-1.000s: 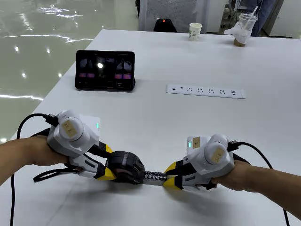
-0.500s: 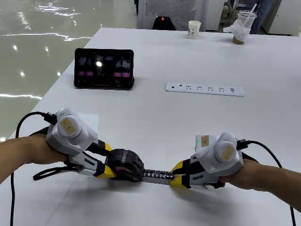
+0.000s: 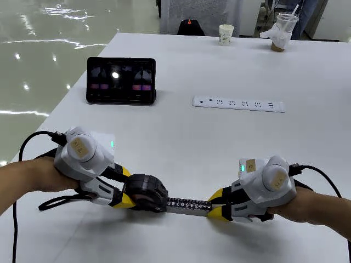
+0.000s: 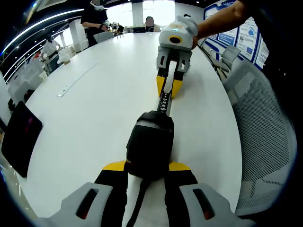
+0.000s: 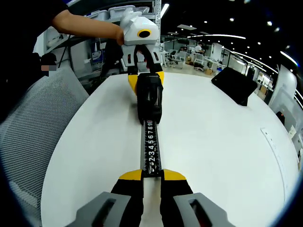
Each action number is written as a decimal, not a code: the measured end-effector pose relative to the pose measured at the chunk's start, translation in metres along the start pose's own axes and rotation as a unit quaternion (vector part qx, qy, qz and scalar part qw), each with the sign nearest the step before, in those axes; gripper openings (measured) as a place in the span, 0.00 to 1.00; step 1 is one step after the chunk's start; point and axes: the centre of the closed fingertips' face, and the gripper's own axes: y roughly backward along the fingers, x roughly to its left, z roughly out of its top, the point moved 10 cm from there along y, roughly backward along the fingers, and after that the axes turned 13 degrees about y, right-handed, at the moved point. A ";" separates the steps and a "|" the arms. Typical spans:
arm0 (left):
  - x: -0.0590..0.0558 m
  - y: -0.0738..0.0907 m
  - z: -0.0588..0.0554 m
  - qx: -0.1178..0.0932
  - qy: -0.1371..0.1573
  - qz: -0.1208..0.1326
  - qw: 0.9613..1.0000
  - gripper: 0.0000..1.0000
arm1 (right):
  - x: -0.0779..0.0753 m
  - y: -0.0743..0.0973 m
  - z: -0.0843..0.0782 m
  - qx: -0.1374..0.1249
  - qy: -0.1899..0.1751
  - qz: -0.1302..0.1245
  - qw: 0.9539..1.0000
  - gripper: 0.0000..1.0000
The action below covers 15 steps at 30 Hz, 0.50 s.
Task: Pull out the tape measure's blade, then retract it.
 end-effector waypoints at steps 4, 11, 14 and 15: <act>0.000 0.000 0.000 0.000 0.002 -0.001 1.000 0.24 | 0.001 0.004 -0.003 0.001 -0.001 -0.001 1.000 0.09; 0.000 0.000 0.001 0.001 0.002 -0.002 1.000 0.24 | 0.002 0.011 -0.009 0.003 -0.003 -0.002 1.000 0.09; -0.001 0.000 0.001 0.002 0.001 -0.002 1.000 0.24 | 0.003 0.013 -0.011 0.004 -0.003 -0.002 1.000 0.09; -0.001 0.000 0.001 0.002 0.001 -0.002 1.000 0.24 | 0.003 0.014 -0.011 0.004 -0.004 -0.002 1.000 0.09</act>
